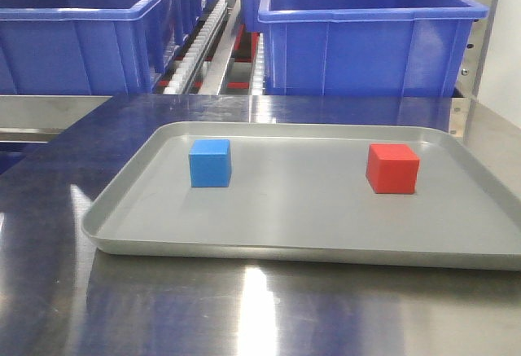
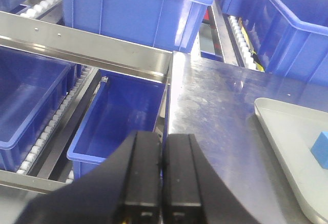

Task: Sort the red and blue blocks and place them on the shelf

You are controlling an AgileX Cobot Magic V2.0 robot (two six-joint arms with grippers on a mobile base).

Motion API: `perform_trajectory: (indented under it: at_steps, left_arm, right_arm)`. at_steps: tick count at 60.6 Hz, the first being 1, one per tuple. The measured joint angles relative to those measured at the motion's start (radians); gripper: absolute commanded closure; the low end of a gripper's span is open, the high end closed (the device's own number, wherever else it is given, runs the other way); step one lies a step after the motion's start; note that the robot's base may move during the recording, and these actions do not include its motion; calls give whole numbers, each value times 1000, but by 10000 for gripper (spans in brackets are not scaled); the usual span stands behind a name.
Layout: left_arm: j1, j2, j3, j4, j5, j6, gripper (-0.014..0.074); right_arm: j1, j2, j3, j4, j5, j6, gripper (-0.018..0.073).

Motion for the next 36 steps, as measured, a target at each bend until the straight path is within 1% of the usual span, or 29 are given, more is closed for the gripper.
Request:
perform_trajectory:
  at_steps: [13, 25, 32, 36]
  left_arm:
    - [0, 0, 0, 0, 0, 0, 463]
    - [0, 0, 0, 0, 0, 0, 463]
    - [0, 0, 0, 0, 0, 0, 463]
    - [0, 0, 0, 0, 0, 0, 463]
  right_arm:
    - [13, 268, -124, 4, -8, 0, 512]
    - [18, 514, -328, 11, -12, 0, 512]
    - [29, 656, -463, 14, 22, 0, 512]
    - [40, 737, -538, 15, 81, 0, 512]
